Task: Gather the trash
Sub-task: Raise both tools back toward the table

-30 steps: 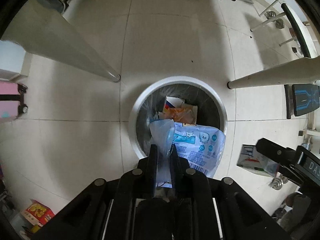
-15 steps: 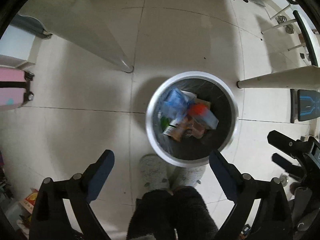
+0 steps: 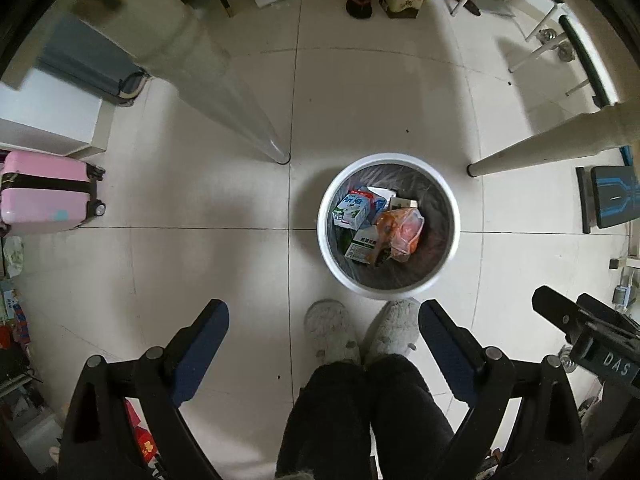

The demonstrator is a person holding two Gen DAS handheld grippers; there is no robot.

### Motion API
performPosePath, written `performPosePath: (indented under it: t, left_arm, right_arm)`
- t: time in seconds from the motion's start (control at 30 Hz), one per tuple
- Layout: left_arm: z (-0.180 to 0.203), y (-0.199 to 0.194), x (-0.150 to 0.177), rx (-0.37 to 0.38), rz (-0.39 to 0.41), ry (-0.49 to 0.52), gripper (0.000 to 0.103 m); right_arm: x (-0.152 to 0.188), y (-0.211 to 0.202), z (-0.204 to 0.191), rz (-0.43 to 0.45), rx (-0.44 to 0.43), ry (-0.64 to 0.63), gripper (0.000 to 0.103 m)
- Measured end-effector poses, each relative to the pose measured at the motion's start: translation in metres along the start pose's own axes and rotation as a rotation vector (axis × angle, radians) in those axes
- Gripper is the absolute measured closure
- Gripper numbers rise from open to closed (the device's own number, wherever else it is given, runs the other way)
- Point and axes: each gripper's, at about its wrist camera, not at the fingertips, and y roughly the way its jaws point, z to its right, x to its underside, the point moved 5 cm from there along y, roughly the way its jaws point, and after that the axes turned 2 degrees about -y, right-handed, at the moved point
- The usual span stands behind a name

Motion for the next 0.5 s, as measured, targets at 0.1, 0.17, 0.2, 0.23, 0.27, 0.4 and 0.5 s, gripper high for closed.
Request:
performPosePath:
  t: [0.1, 0.17, 0.2, 0.23, 0.27, 0.4, 0.5]
  left_arm:
    - [-0.001, -0.035, 0.008, 0.003, 0.018, 0.004, 0.006]
    - [-0.001, -0.058, 0.013, 0.004, 0.03, 0.007, 0.006]
    - [-0.001, -0.072, 0.017, 0.008, 0.038, 0.01, 0.006]
    - [0.0, -0.081, 0.02, 0.011, 0.043, 0.012, 0.006]
    - [-0.001, -0.094, 0.023, 0.008, 0.049, 0.013, 0.006]
    - [-0.004, -0.136, 0.033, 0.022, 0.071, 0.008, 0.006]
    - [-0.006, -0.168, 0.032, 0.023, 0.104, 0.001, 0.006]
  right_arm:
    - [0.011, -0.039, -0.01, 0.021, 0.006, -0.034, 0.001]
    - [0.019, -0.066, -0.017, 0.036, 0.003, -0.052, 0.001]
    - [0.024, -0.081, -0.02, 0.042, 0.0, -0.059, 0.001]
    - [0.028, -0.095, -0.023, 0.049, -0.004, -0.063, 0.001]
    - [0.032, -0.11, -0.027, 0.058, -0.007, -0.067, 0.001]
    - [0.048, -0.166, -0.038, 0.081, -0.019, -0.074, 0.001]
    - [0.058, -0.204, -0.043, 0.091, -0.035, -0.053, 0.001]
